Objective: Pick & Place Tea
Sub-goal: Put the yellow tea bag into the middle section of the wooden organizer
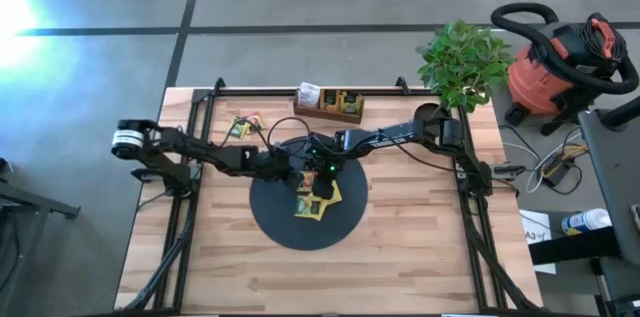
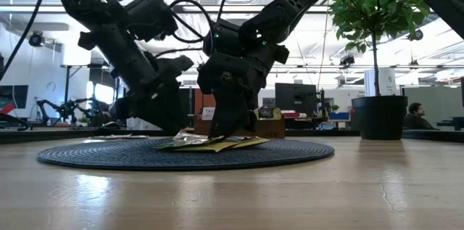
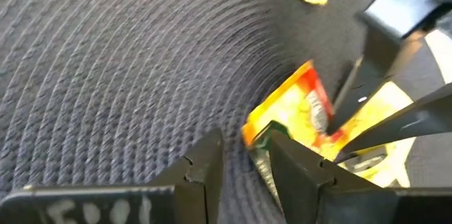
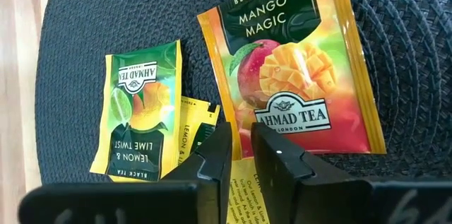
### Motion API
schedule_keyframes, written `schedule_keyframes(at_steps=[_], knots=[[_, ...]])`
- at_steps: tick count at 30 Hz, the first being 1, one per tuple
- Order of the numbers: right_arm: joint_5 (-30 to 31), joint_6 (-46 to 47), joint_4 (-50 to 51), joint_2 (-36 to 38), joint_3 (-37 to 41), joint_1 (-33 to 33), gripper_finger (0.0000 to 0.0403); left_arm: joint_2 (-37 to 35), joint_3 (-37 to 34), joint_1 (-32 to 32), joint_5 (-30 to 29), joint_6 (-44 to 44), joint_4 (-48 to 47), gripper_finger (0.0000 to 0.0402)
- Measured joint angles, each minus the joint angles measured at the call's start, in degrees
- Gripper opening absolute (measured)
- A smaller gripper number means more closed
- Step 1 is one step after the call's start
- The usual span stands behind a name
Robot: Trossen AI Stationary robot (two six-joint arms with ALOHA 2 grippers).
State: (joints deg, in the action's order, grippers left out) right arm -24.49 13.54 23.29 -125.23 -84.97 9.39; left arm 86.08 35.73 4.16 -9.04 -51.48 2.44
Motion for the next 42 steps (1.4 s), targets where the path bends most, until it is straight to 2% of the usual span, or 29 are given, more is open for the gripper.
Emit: schedule_keyframes(at_steps=[8,20,25,29,36,42], knots=[[0.0,0.0,-0.04,0.0,0.0,0.0,0.0061,1.03,-0.31,0.03,0.01,-0.64,1.48,0.011],[0.01,0.0,-0.09,0.0,0.0,0.0,0.0061,3.61,-0.4,0.04,4.04,-1.08,4.52,0.011],[0.01,0.0,-0.1,0.0,0.0,0.0,0.0059,3.78,-0.4,0.09,4.8,-1.2,8.91,0.0107],[0.02,0.0,-0.11,0.0,0.0,-0.01,0.0061,3.78,-0.4,0.13,5.35,-1.21,10.67,0.0082],[0.02,-0.01,-0.11,0.0,0.0,-0.01,0.006,3.78,-0.4,0.13,5.5,-0.87,10.62,0.0007],[0.77,-0.56,0.39,1.22,0.13,0.0,0.0069,3.61,-0.37,0.13,5.56,0.96,9.55,0.0001]])
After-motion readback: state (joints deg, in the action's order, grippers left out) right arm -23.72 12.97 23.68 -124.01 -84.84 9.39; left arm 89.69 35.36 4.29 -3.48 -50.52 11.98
